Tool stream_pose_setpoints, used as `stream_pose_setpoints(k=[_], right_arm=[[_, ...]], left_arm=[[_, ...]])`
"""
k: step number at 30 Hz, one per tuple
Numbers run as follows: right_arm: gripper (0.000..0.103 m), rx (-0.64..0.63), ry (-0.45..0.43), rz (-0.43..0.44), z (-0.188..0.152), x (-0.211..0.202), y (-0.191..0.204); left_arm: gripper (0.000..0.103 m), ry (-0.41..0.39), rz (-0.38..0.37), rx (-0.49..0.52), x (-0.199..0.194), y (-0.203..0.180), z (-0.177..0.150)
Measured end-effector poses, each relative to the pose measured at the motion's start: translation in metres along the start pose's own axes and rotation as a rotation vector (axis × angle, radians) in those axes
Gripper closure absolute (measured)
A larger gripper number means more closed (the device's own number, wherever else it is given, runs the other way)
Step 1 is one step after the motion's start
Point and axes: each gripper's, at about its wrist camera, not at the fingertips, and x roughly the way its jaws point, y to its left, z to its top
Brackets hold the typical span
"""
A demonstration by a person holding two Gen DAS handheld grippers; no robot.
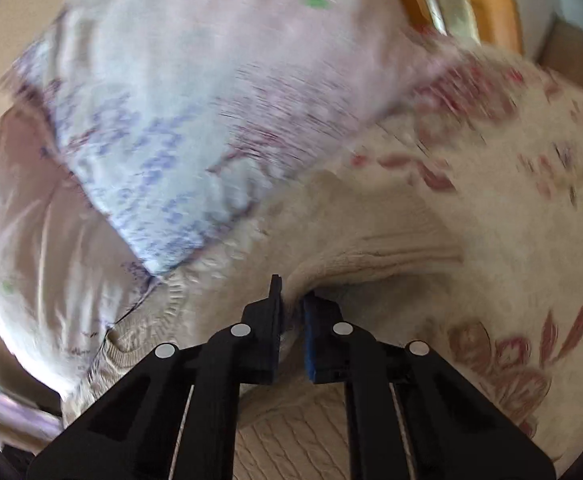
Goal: Fold small clothes
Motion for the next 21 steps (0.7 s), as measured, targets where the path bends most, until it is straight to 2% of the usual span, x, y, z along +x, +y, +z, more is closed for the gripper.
stream_pose_setpoints(k=[2, 5, 7, 8, 9, 11, 12, 15, 19, 21], right_arm=[[0.094, -0.097, -0.023, 0.081, 0.003, -0.007, 0.029], [0.094, -0.280, 0.005, 0.215, -0.006, -0.012, 0.084], [0.094, -0.398, 0.061, 0.293, -0.024, -0.009, 0.118], [0.092, -0.470, 0.127, 0.334, -0.039, -0.003, 0.137], [0.087, -0.510, 0.178, 0.347, -0.049, 0.003, 0.147], [0.058, -0.615, 0.348, 0.336, -0.084, 0.021, 0.164], [0.054, -0.628, 0.387, 0.323, -0.094, 0.024, 0.164], [0.052, -0.543, 0.418, 0.340, -0.099, 0.019, 0.140], [0.053, -0.200, 0.431, 0.311, -0.076, 0.010, 0.055], [0.053, -0.036, 0.392, 0.261, -0.061, 0.005, 0.009]], left_arm=[[0.030, 0.002, -0.022, -0.041, 0.003, 0.002, -0.001], [0.030, -0.013, -0.069, -0.117, 0.003, 0.007, -0.002], [0.028, -0.024, -0.087, -0.150, 0.003, 0.009, -0.002], [0.026, -0.026, -0.091, -0.163, 0.003, 0.011, -0.002], [0.025, -0.026, -0.096, -0.185, 0.004, 0.014, -0.002], [0.024, -0.017, -0.105, -0.219, 0.008, 0.017, -0.001], [0.023, -0.011, -0.109, -0.228, 0.010, 0.018, -0.001], [0.023, 0.023, -0.100, -0.233, 0.021, 0.018, 0.001], [0.027, 0.075, -0.050, -0.230, 0.039, 0.016, 0.003], [0.035, 0.098, -0.027, -0.223, 0.050, 0.012, 0.006]])
